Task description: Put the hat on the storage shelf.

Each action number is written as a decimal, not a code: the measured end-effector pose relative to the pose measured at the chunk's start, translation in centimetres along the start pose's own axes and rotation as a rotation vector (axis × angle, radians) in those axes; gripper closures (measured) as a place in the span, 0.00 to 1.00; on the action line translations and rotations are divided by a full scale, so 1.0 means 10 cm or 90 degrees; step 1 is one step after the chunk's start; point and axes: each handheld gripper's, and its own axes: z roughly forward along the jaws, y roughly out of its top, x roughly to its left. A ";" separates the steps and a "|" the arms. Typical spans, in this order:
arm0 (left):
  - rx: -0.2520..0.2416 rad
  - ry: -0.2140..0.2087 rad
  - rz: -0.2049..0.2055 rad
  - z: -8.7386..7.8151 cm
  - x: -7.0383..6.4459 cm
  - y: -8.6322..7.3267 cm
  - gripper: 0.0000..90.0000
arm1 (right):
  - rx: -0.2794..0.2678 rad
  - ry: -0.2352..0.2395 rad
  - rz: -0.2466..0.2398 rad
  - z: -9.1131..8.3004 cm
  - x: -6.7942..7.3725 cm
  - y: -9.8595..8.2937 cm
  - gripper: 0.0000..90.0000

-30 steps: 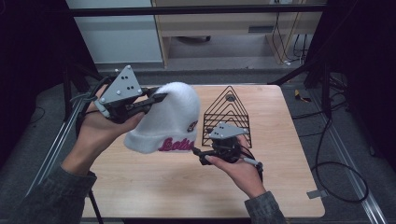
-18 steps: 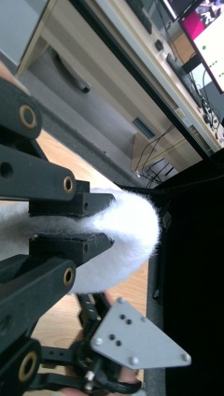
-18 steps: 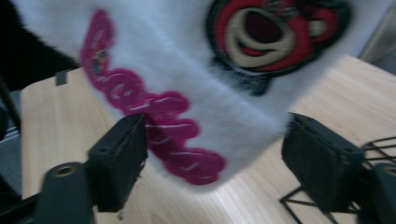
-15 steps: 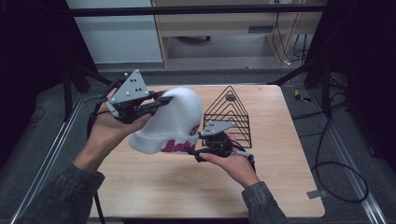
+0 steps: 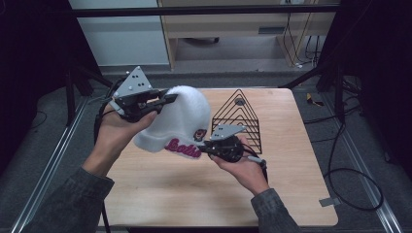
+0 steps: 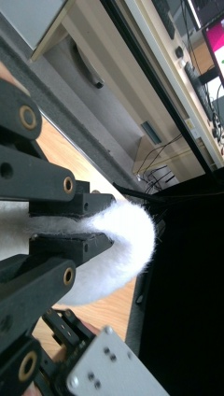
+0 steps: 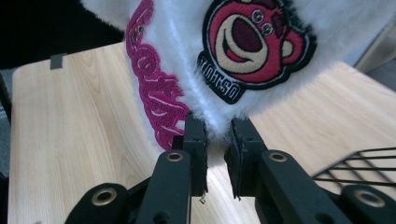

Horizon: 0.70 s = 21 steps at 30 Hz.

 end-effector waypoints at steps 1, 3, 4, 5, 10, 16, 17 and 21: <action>-0.002 -0.002 -0.010 0.00 0.02 0.02 0.92 | 0.004 -0.005 -0.005 -0.05 -0.01 0.02 0.89; -0.007 0.000 -0.021 0.01 0.04 0.05 0.92 | 0.012 -0.015 -0.016 -0.17 -0.05 0.08 0.89; -0.008 0.001 -0.025 0.02 0.05 0.08 0.92 | 0.015 -0.019 -0.021 -0.21 -0.07 0.10 0.90; -0.011 0.002 -0.028 0.03 0.07 0.12 0.92 | 0.022 -0.025 -0.029 -0.26 -0.10 0.13 0.90; -0.022 0.010 -0.030 0.11 0.10 0.27 0.92 | 0.037 -0.058 -0.050 -0.56 -0.29 0.29 0.91; -0.030 0.010 -0.039 0.31 0.15 0.36 0.92 | 0.050 -0.083 -0.052 -0.77 -0.51 0.36 0.92; -0.035 0.010 -0.040 0.35 0.16 0.39 0.92 | 0.050 -0.086 -0.049 -0.79 -0.54 0.37 0.92; -0.060 0.013 -0.050 0.45 0.18 0.47 0.92 | 0.045 -0.096 -0.050 -0.84 -0.68 0.42 0.92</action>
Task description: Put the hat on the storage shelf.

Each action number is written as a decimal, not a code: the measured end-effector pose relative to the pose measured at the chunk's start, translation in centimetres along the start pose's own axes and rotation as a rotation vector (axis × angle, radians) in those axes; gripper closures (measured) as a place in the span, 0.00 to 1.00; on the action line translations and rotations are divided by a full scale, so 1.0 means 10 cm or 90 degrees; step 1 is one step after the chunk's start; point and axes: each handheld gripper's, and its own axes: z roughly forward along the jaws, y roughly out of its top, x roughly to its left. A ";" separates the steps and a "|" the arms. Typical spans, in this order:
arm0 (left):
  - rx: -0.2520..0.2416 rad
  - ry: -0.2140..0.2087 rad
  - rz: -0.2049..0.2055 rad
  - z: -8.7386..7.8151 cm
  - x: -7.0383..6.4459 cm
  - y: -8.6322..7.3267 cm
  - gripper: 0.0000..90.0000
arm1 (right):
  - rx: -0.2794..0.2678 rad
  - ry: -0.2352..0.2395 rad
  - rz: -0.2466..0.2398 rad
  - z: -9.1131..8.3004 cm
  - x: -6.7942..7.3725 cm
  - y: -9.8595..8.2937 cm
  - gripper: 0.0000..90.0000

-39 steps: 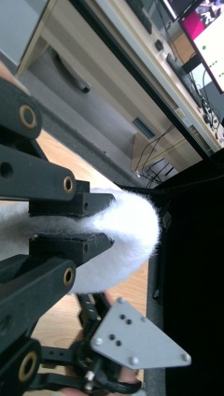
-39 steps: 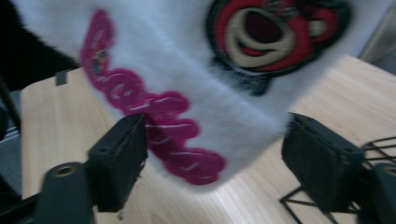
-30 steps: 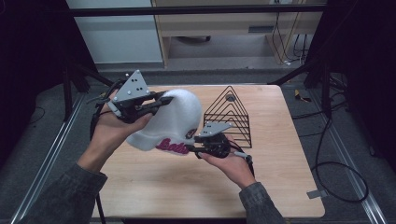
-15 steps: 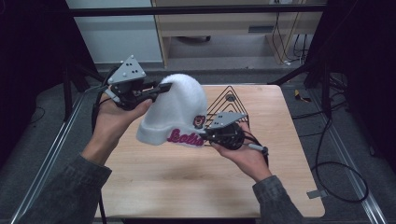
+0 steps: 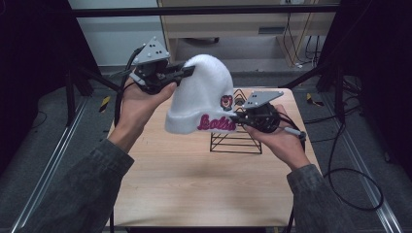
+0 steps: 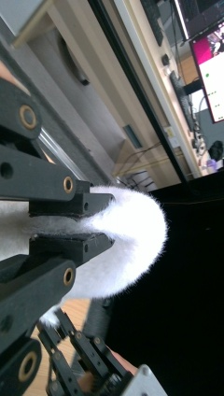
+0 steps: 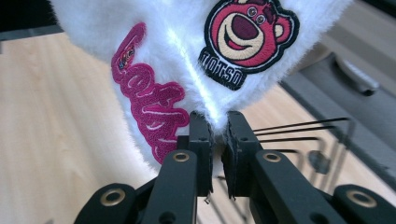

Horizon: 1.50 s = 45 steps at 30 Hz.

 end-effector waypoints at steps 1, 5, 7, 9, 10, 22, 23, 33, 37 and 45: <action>-0.002 0.000 0.000 0.02 0.00 0.02 0.92 | 0.000 -0.008 0.001 -0.01 -0.05 0.01 0.92; -0.009 0.005 0.009 0.15 0.00 0.12 0.92 | 0.005 -0.028 0.000 -0.01 -0.22 0.05 0.93; -0.009 0.002 0.015 0.23 -0.01 0.16 0.92 | 0.011 -0.037 -0.004 -0.01 -0.28 0.06 0.93; -0.007 0.001 0.020 0.29 -0.02 0.18 0.92 | 0.015 -0.048 -0.003 -0.01 -0.34 0.06 0.93; -0.006 -0.001 0.019 0.32 -0.02 0.19 0.92 | 0.016 -0.052 -0.002 -0.01 -0.36 0.06 0.93; -0.015 -0.021 -0.008 0.69 -0.02 0.18 0.92 | 0.025 -0.114 0.013 -0.06 -0.59 -0.10 0.93; -0.013 -0.023 -0.009 0.73 -0.02 0.17 0.92 | 0.029 -0.120 0.013 -0.06 -0.61 -0.12 0.93; 0.007 -0.030 -0.017 1.02 -0.05 0.06 0.92 | 0.040 -0.135 0.032 -0.04 -0.72 -0.33 0.94; 0.008 -0.037 -0.026 1.08 -0.08 0.01 0.92 | 0.048 -0.131 0.033 -0.05 -0.72 -0.39 0.94; 0.014 -0.050 -0.035 1.15 -0.17 -0.14 0.91 | 0.052 -0.136 0.045 -0.05 -0.66 -0.57 0.94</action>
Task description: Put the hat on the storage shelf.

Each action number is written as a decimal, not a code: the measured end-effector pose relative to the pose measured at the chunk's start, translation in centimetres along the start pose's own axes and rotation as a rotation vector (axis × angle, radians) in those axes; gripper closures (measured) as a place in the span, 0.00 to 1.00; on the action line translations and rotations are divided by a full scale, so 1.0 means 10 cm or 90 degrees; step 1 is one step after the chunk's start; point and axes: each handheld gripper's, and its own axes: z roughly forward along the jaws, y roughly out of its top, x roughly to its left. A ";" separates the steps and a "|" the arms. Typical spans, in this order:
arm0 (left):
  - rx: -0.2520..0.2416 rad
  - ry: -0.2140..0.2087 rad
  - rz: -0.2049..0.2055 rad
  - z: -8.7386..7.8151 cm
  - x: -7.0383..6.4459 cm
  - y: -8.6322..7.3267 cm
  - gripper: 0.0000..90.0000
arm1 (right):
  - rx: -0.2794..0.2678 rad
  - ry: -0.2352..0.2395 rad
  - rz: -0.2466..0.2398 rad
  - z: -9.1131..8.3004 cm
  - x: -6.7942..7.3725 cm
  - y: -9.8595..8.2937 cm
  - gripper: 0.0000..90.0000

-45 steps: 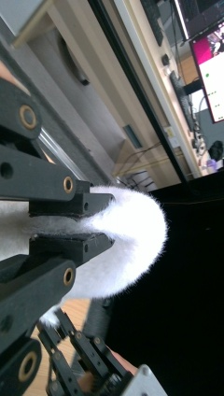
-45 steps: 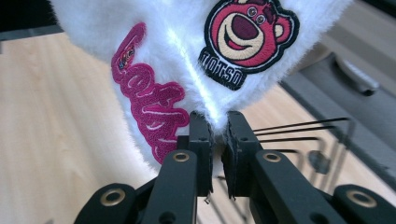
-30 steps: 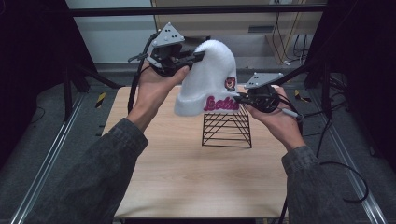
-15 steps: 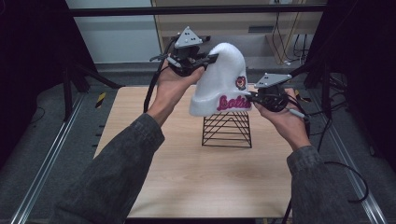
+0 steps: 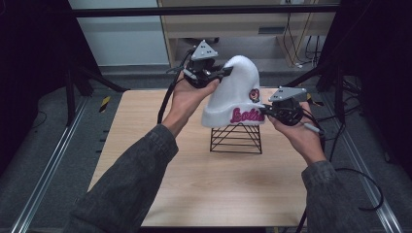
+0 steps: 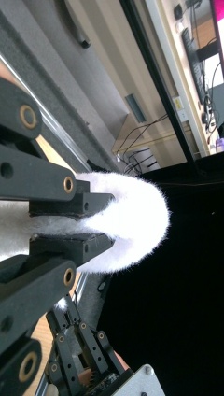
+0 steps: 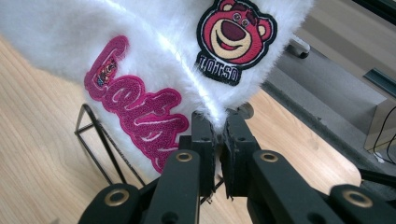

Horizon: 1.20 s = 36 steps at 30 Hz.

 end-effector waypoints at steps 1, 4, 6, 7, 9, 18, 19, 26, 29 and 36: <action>0.000 -0.001 -0.003 0.01 0.00 -0.02 0.91 | 0.002 -0.001 0.001 0.01 0.01 -0.02 0.94; 0.008 -0.004 -0.004 0.03 -0.01 -0.06 0.91 | 0.007 -0.002 0.001 0.04 0.03 -0.08 0.94; 0.007 -0.007 -0.007 0.04 -0.02 -0.09 0.91 | 0.013 0.001 0.006 0.05 0.04 -0.12 0.94; 0.009 -0.010 -0.009 0.05 -0.03 -0.11 0.91 | 0.016 0.002 0.006 0.06 0.04 -0.14 0.94; 0.006 -0.014 -0.016 0.06 -0.05 -0.14 0.91 | 0.017 0.000 0.006 0.06 0.05 -0.17 0.94; 0.023 -0.028 0.009 0.13 -0.14 -0.25 0.91 | 0.033 -0.003 0.008 0.09 0.07 -0.32 0.94; 0.022 -0.029 0.006 0.14 -0.15 -0.26 0.91 | 0.033 -0.002 0.011 0.08 0.07 -0.33 0.94; 0.038 -0.033 0.014 0.16 -0.18 -0.31 0.91 | 0.036 0.004 0.023 0.09 0.07 -0.45 0.94; 0.043 -0.036 0.015 0.17 -0.18 -0.33 0.91 | 0.039 0.004 0.024 0.09 0.06 -0.49 0.94; 0.053 -0.048 0.012 0.22 -0.20 -0.45 0.90 | 0.051 0.006 0.030 0.14 0.07 -0.59 0.94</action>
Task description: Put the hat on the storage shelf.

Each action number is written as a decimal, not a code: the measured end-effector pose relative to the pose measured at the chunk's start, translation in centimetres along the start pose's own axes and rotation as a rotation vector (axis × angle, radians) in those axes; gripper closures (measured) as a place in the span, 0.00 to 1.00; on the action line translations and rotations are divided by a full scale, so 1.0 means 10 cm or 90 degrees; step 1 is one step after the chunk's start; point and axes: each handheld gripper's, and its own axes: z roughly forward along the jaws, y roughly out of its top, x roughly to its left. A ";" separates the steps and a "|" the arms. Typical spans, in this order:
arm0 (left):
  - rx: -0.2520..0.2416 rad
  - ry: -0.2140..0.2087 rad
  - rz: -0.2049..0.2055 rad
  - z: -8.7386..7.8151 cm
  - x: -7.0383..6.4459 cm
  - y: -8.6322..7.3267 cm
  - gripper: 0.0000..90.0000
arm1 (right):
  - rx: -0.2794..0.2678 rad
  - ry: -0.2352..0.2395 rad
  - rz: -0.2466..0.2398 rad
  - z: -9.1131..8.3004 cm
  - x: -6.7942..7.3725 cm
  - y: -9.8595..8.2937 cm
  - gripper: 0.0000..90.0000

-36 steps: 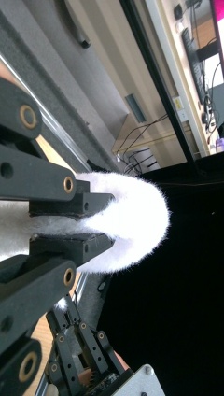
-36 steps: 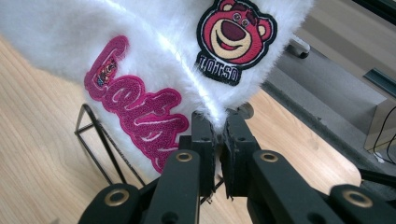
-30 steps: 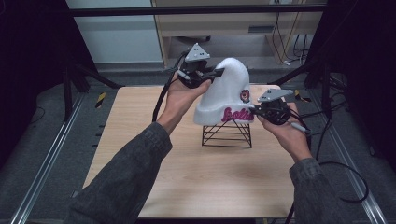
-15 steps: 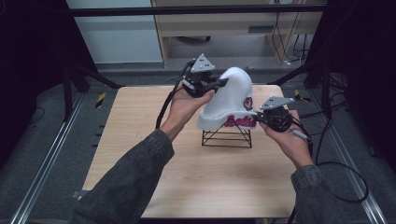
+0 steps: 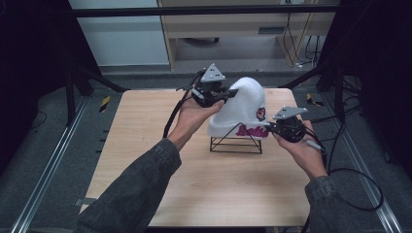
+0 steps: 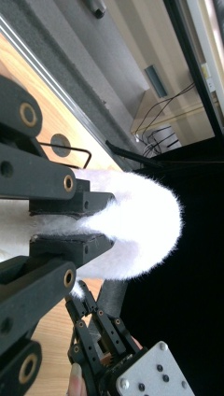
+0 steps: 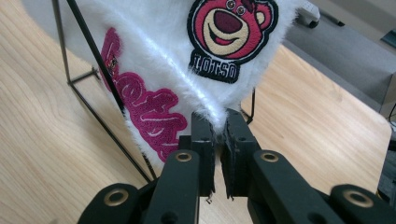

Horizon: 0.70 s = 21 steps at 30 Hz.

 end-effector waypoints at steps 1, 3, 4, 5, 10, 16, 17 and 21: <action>0.003 0.000 0.000 0.01 0.00 -0.01 0.90 | 0.001 0.000 0.000 0.01 0.00 -0.02 0.94; 0.006 -0.002 -0.002 0.03 -0.01 -0.04 0.90 | 0.005 0.000 0.006 0.03 0.01 -0.05 0.94; 0.007 -0.004 -0.002 0.04 -0.02 -0.06 0.90 | 0.006 0.001 0.007 0.04 0.01 -0.07 0.94; 0.012 -0.002 0.003 0.05 -0.02 -0.07 0.90 | 0.008 0.001 0.005 0.06 0.01 -0.09 0.94; 0.014 -0.015 -0.002 0.10 -0.03 -0.16 0.90 | 0.023 0.004 0.011 0.12 0.03 -0.18 0.93; 0.023 -0.017 -0.002 0.11 -0.01 -0.24 0.90 | 0.028 0.007 0.009 0.14 0.05 -0.21 0.93; 0.021 -0.016 -0.005 0.11 -0.01 -0.25 0.90 | 0.028 0.006 0.009 0.14 0.05 -0.21 0.93; 0.024 -0.016 -0.009 0.11 -0.01 -0.29 0.90 | 0.029 0.006 0.006 0.15 0.08 -0.21 0.93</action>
